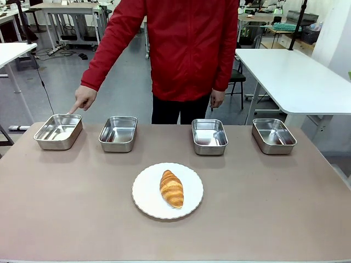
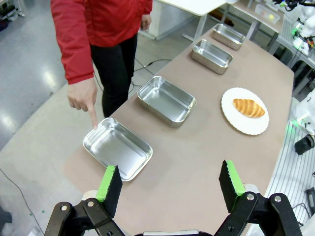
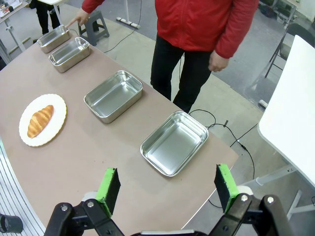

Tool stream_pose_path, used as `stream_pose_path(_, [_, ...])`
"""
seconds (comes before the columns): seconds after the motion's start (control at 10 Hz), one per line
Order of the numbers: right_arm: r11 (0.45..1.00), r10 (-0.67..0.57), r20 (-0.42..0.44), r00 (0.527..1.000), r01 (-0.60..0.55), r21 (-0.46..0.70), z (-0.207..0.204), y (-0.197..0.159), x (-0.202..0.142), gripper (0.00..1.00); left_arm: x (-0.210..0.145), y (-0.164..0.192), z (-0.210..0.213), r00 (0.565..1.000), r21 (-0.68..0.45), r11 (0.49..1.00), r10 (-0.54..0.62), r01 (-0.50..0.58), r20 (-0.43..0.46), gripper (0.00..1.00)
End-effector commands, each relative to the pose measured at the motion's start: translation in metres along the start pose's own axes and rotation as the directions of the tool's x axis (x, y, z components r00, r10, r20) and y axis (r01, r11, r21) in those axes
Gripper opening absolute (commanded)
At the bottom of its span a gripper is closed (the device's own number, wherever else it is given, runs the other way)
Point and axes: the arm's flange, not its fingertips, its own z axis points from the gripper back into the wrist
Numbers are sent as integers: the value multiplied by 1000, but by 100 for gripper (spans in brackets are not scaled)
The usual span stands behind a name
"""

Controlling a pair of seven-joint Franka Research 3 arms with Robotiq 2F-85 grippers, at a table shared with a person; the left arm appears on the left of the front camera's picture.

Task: Place the bread in the container.
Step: Place the Butter Roll into the Airtight Container indicated by the human.

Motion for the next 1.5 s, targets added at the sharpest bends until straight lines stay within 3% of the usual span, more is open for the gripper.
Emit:
stream_pose_path(0.0, [1000,3,8,1000,-3,2,0,1,1,100,19,-9,-1,998,3,1000,19,-19,-55,100])
stream_pose_path(0.1, [1000,3,8,1000,-3,2,0,1,1,100,30,-13,-3,997,29,1000,1,1,-83,100])
stream_pose_path(0.2, [1000,3,8,1000,-3,2,0,1,1,100,4,-1,-1,1000,0,1000,3,-3,-14,100])
stream_pose_path(0.6, [1000,3,8,1000,-3,2,0,1,1,100,10,-1,-2,999,7,1000,9,-9,-38,100])
stream_pose_path(1.0, [1000,3,8,1000,-3,2,0,1,1,100,79,-78,-40,974,6,996,91,-92,-206,100])
stream_pose_path(1.2, [1000,3,8,1000,-3,2,0,1,1,100,110,-133,-65,941,51,986,165,-157,-296,100])
stream_pose_path(1.4, [1000,3,8,1000,-3,2,0,1,1,100,134,-187,-119,896,139,963,267,-232,-354,100])
